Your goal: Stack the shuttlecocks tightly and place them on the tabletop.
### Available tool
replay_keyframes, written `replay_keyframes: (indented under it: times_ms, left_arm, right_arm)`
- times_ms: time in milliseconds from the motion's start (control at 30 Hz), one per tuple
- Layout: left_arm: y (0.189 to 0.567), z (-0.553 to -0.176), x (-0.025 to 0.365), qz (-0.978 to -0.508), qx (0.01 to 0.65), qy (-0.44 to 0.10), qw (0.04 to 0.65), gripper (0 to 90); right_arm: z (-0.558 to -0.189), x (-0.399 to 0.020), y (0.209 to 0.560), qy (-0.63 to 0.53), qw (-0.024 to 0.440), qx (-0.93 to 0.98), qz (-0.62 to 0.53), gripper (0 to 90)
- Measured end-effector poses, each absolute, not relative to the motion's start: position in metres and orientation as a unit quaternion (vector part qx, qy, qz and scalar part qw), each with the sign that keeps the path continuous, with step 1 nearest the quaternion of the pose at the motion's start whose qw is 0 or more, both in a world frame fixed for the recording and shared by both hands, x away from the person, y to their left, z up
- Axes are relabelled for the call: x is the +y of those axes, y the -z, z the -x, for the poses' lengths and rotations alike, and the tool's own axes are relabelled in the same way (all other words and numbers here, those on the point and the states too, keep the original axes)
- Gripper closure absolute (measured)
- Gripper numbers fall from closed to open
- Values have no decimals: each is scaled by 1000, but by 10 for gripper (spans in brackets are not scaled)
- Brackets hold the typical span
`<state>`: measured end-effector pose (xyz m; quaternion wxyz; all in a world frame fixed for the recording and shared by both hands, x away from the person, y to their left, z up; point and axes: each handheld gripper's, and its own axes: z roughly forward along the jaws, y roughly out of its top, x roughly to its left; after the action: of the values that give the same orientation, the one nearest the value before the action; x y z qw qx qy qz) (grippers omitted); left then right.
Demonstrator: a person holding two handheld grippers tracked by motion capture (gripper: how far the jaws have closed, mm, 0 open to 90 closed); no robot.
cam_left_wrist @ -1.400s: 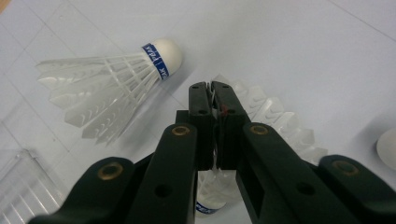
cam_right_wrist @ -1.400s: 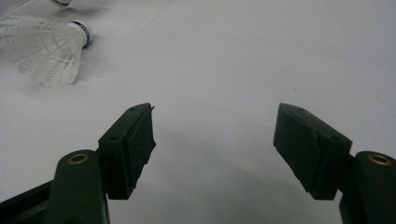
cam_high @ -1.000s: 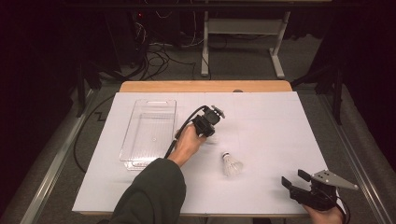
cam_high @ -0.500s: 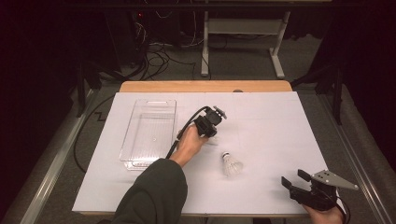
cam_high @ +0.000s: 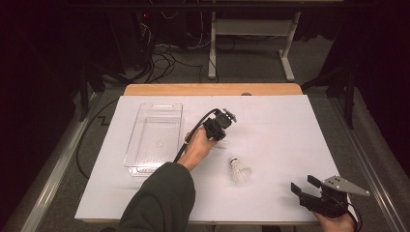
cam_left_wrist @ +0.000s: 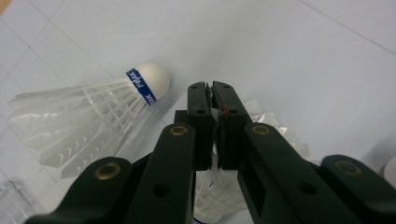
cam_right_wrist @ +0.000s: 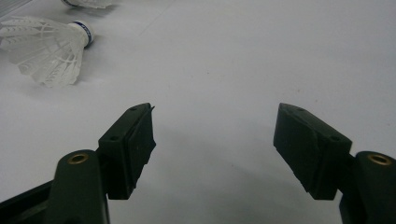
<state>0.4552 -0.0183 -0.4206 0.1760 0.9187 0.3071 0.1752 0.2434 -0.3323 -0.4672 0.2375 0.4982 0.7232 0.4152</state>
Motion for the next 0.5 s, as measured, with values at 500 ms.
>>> replay_keyframes:
  times_ms: [500]
  left_arm:
    - [424,-458,-20,-917,319,-148,188,819]
  right_arm:
    - [-244,-332,467,-415,237,723,-498,294]
